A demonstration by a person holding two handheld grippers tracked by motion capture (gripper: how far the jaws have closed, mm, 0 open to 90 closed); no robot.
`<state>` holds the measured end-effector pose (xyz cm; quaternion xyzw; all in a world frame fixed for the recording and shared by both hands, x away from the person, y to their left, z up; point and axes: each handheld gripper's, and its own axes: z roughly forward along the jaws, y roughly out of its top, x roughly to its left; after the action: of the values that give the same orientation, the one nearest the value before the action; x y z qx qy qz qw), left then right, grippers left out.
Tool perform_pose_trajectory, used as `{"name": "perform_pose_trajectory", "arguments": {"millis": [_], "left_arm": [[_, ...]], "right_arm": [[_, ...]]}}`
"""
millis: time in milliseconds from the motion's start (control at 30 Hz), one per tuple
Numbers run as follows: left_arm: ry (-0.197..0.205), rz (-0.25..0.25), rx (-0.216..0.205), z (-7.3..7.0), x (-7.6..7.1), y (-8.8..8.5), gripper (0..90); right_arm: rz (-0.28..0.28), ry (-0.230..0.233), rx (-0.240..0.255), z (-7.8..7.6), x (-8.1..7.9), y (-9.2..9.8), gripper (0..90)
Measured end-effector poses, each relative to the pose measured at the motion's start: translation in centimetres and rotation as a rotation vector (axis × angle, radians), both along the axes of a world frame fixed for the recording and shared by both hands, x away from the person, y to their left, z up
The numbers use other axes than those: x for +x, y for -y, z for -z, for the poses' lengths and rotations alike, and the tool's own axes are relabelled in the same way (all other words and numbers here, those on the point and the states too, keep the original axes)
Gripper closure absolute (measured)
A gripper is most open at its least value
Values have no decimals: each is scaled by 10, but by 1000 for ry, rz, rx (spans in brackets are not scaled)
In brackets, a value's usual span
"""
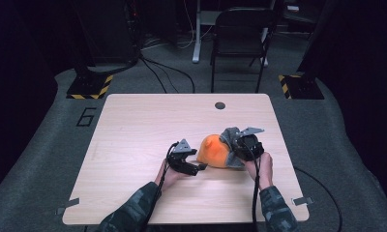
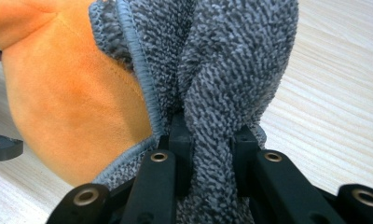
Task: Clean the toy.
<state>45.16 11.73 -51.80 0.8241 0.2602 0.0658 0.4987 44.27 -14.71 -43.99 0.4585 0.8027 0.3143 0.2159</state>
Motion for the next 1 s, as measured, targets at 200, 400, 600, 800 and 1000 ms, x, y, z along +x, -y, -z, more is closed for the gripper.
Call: {"name": "perform_pose_trajectory", "arguments": {"millis": [200, 400, 600, 800, 1000], "left_arm": [[-13, 1, -5, 3, 2, 0, 193], [-10, -6, -9, 4, 1, 1, 223], [-16, -14, -6, 4, 0, 1, 241], [-9, -4, 3, 5, 0, 3, 274], [6, -23, 11, 6, -2, 5, 359]], "right_arm": [[6, 4, 1, 0, 0, 0, 763], [0, 8, -2, 0, 0, 0, 763], [1, 7, -2, 0, 0, 0, 763], [3, 5, 1, 0, 0, 0, 763], [8, 9, 2, 1, 0, 0, 763]]}}
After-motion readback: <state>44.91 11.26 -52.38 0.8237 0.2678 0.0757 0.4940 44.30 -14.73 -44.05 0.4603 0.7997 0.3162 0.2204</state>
